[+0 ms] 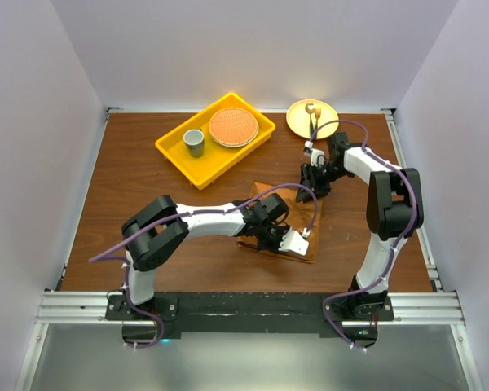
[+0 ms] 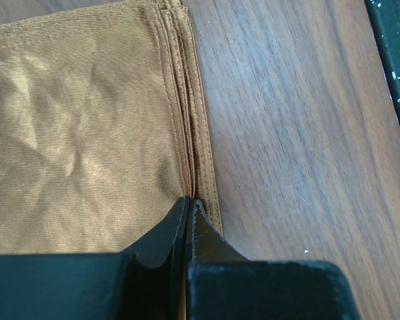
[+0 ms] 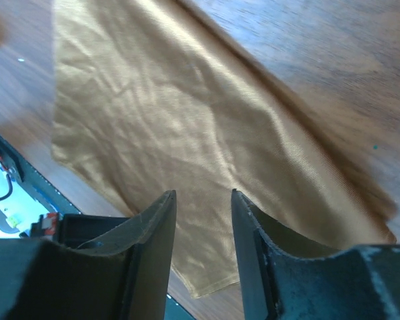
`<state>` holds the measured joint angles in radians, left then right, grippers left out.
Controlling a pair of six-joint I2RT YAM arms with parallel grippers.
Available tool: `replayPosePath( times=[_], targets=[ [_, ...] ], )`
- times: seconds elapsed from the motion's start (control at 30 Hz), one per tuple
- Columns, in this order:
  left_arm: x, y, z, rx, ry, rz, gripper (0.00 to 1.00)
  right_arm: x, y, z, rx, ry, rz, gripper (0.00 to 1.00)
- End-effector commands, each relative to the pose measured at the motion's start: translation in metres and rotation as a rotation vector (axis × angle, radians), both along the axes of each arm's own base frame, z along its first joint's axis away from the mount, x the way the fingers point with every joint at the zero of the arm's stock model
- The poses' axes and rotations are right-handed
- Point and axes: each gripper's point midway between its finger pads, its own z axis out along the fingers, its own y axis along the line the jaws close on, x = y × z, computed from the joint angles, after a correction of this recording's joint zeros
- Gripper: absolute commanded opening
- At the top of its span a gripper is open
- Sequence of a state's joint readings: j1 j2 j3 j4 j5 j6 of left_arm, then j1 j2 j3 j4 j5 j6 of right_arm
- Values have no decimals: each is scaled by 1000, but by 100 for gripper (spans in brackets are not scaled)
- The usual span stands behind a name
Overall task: Fold the napkin into a case and place the utensils inside
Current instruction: Smooth out the square-folded napkin at the center of the board.
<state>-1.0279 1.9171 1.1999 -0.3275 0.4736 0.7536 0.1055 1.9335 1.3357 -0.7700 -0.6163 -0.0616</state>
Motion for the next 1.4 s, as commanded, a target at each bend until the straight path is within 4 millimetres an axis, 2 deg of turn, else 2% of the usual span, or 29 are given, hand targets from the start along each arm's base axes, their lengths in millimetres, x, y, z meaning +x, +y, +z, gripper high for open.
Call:
replayPosePath(
  times=[0.0,0.13,0.33,0.4,0.6,0.77,1.1,1.3,1.37],
  targets=[
    [-3,8,-21,45,28,-3,0,4,-1,0,-14,-21,7,41],
    [9,5,-25,42,27,27,0,14,3,12,21,-37,-8,41],
    [29,4,-27,49,-2,56,0,31,-3,28,28,-70,-27,41],
    [33,1,-19,34,-17,55,0,33,-3,33,33,-80,-25,40],
    [39,-13,29,-26,-41,62,0,33,1,49,61,-94,-27,40],
    [37,-14,47,-32,-33,55,0,32,2,53,70,-96,-28,40],
    [24,-9,25,8,31,33,0,29,2,46,65,-73,-31,40],
    [25,-8,5,29,52,66,0,26,1,34,60,-54,-35,40],
    [29,-9,6,31,40,75,0,26,1,33,59,-51,-36,40]
  ],
)
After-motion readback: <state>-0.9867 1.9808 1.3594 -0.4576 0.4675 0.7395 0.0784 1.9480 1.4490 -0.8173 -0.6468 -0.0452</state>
